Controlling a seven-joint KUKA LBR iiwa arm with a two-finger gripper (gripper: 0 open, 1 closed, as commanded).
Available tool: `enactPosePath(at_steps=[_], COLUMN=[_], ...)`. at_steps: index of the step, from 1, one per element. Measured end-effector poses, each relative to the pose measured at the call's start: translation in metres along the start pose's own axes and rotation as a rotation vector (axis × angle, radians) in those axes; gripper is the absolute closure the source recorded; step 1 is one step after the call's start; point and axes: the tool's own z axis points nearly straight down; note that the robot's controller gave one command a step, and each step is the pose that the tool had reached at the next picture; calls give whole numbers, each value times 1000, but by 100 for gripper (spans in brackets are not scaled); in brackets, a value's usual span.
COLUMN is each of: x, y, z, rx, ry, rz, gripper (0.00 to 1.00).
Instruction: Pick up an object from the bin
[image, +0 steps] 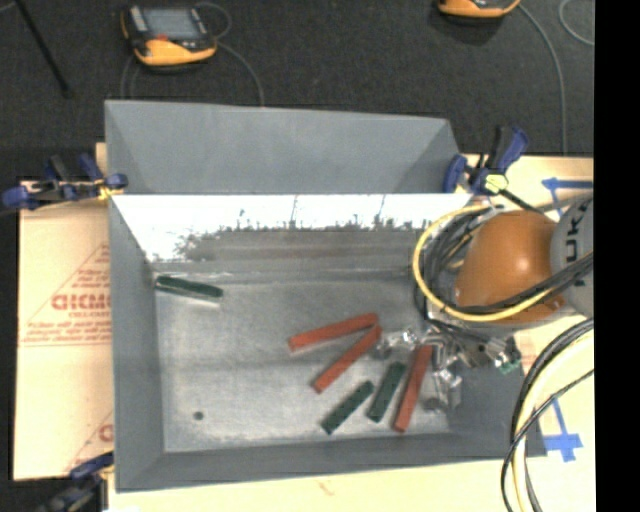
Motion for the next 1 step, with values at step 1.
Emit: enactPosePath(at_steps=[1], x=[-33], y=[-19], z=[-2], rx=[-3], ry=[2], rz=[-361], gripper=[100])
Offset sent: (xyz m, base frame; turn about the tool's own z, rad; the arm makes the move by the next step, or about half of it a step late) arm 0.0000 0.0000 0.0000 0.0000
